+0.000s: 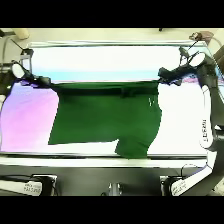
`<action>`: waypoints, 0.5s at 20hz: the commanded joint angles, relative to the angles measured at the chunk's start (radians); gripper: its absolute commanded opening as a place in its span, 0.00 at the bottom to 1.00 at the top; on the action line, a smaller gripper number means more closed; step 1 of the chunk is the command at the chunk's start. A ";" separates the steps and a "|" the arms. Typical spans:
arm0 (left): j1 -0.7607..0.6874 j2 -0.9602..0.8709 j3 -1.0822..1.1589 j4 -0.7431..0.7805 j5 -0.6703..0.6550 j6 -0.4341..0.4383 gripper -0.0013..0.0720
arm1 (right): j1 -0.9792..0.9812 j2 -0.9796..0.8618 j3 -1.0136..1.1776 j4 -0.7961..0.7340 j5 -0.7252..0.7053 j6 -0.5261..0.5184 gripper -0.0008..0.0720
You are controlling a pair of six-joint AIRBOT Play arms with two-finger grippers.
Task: Fold the shirts.
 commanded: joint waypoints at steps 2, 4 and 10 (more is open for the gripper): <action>0.000 -0.129 0.124 -0.038 -0.042 0.003 0.05 | -0.002 -0.044 0.001 0.073 -0.004 -0.008 0.04; 0.000 -0.117 0.125 -0.036 -0.168 0.122 0.05 | -0.008 -0.008 0.001 -0.024 0.173 -0.053 0.04; 0.060 -0.130 -0.075 -0.119 -0.377 0.113 0.05 | 0.013 -0.009 -0.178 -0.185 0.454 0.023 0.04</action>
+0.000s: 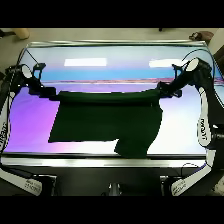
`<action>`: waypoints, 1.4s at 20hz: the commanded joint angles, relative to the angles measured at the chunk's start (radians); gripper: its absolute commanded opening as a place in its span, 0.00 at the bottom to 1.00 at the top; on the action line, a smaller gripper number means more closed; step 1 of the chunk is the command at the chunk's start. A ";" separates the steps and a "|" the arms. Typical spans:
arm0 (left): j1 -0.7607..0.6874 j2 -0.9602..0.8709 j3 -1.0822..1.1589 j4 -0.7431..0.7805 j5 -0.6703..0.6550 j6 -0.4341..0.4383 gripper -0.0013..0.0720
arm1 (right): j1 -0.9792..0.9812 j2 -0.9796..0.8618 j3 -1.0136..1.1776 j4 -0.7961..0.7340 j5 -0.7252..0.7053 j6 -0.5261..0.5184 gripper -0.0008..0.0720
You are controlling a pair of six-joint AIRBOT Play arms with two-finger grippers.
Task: Fold the shirts.
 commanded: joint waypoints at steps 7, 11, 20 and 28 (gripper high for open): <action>0.085 0.004 -0.071 -0.216 -0.061 0.018 0.78 | 0.079 0.045 -0.151 -0.035 -0.009 0.129 0.62; 0.192 0.094 -0.076 -0.216 -0.162 0.018 0.77 | -0.055 0.177 -0.177 -0.081 0.167 0.077 0.68; 0.264 0.489 -0.916 -0.276 0.130 0.122 0.76 | -0.081 0.581 -0.838 0.010 -0.109 0.006 0.68; 0.219 0.454 -0.925 -0.361 0.214 0.093 0.49 | -0.081 0.592 -0.840 0.010 -0.105 -0.006 0.68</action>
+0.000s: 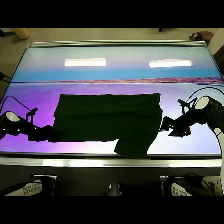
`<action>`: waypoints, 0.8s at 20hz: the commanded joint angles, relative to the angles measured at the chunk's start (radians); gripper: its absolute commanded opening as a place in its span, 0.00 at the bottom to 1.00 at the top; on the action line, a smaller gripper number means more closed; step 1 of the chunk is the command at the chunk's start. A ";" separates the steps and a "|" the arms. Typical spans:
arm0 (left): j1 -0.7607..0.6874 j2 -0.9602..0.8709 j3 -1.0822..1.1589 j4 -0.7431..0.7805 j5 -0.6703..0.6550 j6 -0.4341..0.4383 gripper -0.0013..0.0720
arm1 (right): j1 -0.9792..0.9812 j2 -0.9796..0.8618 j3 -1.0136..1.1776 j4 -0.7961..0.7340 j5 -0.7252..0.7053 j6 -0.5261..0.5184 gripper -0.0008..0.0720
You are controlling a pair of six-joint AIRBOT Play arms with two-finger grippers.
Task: Fold the shirts.
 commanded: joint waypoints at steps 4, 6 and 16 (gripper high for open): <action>-0.039 -0.009 -0.014 -0.034 0.044 -0.018 0.06 | 0.000 0.083 -0.155 0.042 -0.005 -0.051 0.68; -0.039 -0.004 -0.014 -0.036 0.043 -0.006 0.05 | 0.000 0.124 -0.280 0.125 -0.076 -0.078 0.68; -0.038 0.027 -0.014 -0.035 0.026 -0.008 0.05 | 0.000 0.106 -0.460 0.396 -0.358 -0.178 0.34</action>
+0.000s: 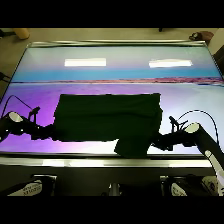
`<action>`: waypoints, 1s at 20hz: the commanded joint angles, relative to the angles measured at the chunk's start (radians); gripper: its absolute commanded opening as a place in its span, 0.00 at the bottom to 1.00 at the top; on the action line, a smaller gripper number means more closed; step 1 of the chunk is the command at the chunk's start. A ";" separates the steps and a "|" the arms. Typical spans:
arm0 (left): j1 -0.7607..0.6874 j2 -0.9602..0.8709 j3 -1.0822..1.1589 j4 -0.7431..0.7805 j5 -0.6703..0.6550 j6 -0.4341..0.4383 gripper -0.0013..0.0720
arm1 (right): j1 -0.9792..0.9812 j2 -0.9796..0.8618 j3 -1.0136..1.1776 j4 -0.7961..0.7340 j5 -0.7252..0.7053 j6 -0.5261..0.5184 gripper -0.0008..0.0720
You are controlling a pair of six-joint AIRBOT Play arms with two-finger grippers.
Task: Fold the shirts.
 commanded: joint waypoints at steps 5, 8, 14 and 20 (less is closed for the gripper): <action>0.009 0.015 0.041 -0.011 -0.004 0.025 0.05 | 0.000 0.021 0.035 0.100 0.012 -0.063 0.04; 0.009 0.056 0.193 -0.071 0.006 0.049 0.05 | 0.000 0.039 0.278 0.034 0.005 -0.028 0.03; -0.011 -0.249 0.631 -0.206 0.023 -0.011 0.05 | 0.000 -0.269 0.725 -0.046 -0.160 0.023 0.03; -0.055 -0.570 0.864 -0.265 -0.029 -0.099 0.07 | 0.010 -0.542 0.816 0.138 -0.250 0.019 0.04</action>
